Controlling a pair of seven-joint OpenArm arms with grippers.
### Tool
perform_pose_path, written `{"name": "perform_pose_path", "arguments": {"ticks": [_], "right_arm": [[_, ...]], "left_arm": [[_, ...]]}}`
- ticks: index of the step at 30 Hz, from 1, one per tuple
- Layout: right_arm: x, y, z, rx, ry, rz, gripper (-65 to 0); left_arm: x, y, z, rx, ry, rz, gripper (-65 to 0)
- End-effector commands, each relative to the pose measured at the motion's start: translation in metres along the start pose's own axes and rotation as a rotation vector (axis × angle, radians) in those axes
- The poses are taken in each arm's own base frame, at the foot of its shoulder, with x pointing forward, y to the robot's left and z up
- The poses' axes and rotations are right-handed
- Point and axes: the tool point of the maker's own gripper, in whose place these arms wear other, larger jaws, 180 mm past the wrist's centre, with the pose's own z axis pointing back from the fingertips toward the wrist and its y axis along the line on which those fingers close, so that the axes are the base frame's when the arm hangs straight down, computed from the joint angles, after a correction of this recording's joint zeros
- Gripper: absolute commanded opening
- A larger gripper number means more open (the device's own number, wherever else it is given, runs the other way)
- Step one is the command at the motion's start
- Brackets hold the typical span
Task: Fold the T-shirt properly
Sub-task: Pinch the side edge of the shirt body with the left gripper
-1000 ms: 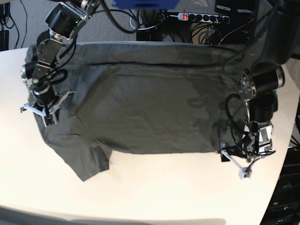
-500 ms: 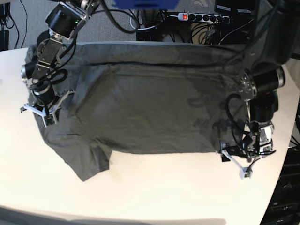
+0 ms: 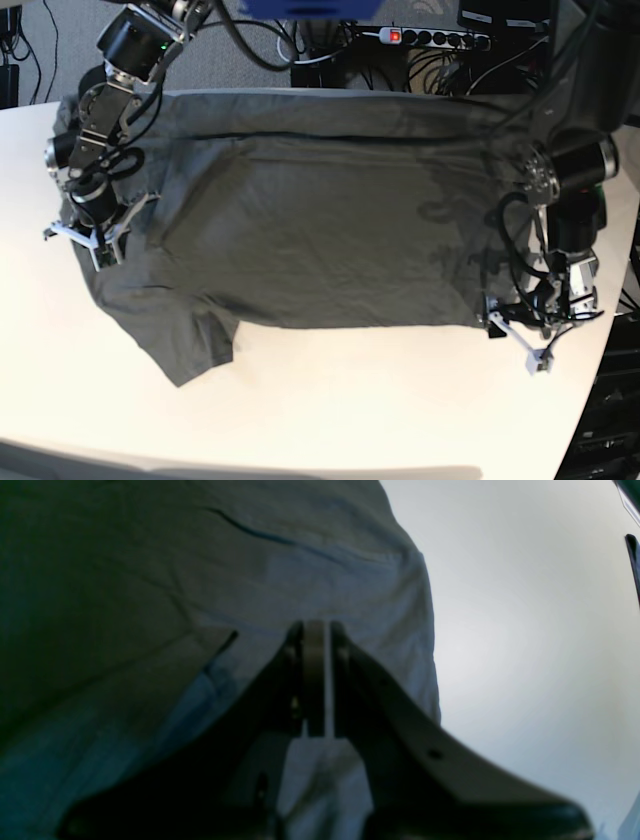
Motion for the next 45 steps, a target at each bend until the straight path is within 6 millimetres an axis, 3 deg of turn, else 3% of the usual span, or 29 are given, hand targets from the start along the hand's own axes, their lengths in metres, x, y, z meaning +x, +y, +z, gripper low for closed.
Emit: {"name": "perform_pose_path", "arguments": {"ticks": [1,18,29,40,42,45], "right_arm": [[0.017,-0.012,0.001,-0.031,-0.054,0.005,-64.3],[0.016,-0.012,0.001,-0.03,-0.052,0.009,-64.3],[0.016,-0.012,0.001,-0.03,-0.052,0.009,-64.3],[0.016,-0.012,0.001,-0.03,-0.052,0.009,-64.3],[0.016,-0.011,0.001,-0.029,-0.053,0.008,-64.3],[0.016,-0.011,0.001,-0.029,-0.053,0.008,-64.3]], "left_arm": [[0.004,0.006,0.003,0.018,0.019,-0.005,-22.6],[0.004,-0.008,0.002,-0.04,0.018,-0.033,-22.6],[0.001,-0.029,-0.003,-0.075,0.027,-0.037,-22.6],[-0.001,-0.034,-0.004,-0.083,0.03,-0.036,-22.7],[-0.008,-0.033,-0.005,-0.082,0.039,-0.035,-24.2],[-0.01,-0.034,-0.006,-0.084,0.041,-0.034,-33.1]]}}
